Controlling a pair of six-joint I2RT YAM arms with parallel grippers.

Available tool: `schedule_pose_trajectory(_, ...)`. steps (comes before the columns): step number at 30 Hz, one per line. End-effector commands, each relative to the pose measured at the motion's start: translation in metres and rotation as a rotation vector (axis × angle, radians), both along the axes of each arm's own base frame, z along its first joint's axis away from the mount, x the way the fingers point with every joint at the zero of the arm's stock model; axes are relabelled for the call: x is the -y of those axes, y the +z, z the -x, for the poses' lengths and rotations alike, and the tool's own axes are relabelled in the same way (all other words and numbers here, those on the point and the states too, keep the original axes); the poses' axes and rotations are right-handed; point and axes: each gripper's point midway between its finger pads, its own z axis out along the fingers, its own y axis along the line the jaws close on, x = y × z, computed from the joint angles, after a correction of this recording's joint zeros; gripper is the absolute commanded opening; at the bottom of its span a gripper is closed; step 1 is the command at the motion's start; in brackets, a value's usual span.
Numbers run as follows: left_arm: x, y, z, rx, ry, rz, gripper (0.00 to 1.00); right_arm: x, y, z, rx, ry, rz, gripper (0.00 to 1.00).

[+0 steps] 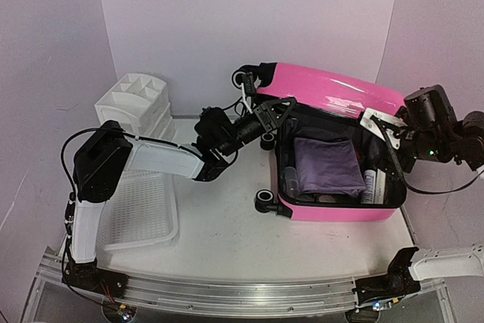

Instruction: Open, take out, and arrange the luggage

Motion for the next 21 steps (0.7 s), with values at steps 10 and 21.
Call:
schedule_pose_trajectory(10, -0.06, 0.085, -0.034, 0.078, 0.228, 0.184, 0.0, -0.048, 0.071, -0.113, 0.382, 0.169, 0.345, 0.96)
schedule_pose_trajectory(21, -0.062, 0.079, -0.036, 0.048, 0.193, 0.155, 0.0, -0.055, 0.063, -0.143, 0.362, 0.176, 0.399, 0.4)
